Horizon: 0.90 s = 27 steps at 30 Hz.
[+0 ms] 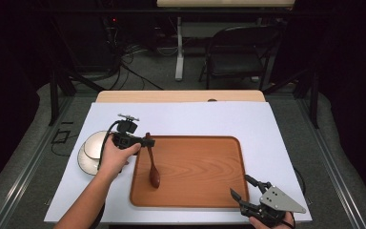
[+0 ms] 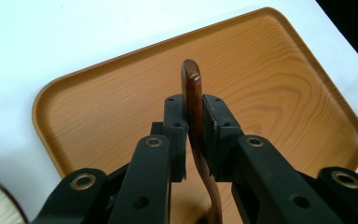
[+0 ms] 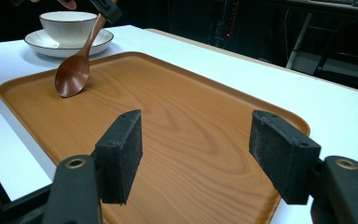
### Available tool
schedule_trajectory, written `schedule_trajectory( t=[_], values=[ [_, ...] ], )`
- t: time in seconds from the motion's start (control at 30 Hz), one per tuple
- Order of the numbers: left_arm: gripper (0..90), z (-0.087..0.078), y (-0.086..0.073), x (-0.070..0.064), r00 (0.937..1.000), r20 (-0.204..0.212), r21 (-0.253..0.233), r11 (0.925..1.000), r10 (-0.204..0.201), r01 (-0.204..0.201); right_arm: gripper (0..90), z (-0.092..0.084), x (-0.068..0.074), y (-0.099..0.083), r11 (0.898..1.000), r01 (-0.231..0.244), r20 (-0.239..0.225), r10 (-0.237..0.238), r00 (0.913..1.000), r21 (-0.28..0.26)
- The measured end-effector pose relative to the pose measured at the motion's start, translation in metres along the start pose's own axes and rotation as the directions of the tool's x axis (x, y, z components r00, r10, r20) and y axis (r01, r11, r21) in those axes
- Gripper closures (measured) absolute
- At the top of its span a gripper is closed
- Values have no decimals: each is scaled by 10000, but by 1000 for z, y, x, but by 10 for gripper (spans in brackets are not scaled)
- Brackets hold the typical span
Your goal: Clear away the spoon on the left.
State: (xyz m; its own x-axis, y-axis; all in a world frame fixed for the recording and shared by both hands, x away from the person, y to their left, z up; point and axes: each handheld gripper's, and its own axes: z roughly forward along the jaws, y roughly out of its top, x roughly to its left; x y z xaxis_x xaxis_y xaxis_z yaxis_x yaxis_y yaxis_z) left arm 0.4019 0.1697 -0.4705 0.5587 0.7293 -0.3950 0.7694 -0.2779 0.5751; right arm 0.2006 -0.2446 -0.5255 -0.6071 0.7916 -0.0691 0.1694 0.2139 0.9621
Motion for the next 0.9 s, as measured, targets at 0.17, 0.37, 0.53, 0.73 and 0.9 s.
schedule_trajectory(
  t=[0.17, 0.37, 0.53, 0.73, 0.9],
  values=[
    [796, 12, 0, 10, 9991, 53, 20, 9991, -431, 431, 346, 0, 0, 0, 10000, 20, -14, -20, 10000, -3],
    [787, 25, -1, 17, 9971, 38, 39, 9971, -762, 762, 346, 0, 0, 0, 10000, 10, -21, -10, 10000, -9],
    [777, 35, -2, 22, 9951, -93, 58, 9951, -987, 988, 347, 0, 0, 0, 10000, 49, -66, -49, 10000, -8],
    [769, 44, -4, 29, 9929, -170, 150, 9929, -1179, 1181, 347, 0, 0, 0, 10000, 53, -108, -53, 9999, 7],
    [766, 51, -7, 31, 9896, -175, 42, 9897, -1428, 1429, 348, -1, -1, 0, 10000, -5, -107, 4, 9999, -25]
  ],
)
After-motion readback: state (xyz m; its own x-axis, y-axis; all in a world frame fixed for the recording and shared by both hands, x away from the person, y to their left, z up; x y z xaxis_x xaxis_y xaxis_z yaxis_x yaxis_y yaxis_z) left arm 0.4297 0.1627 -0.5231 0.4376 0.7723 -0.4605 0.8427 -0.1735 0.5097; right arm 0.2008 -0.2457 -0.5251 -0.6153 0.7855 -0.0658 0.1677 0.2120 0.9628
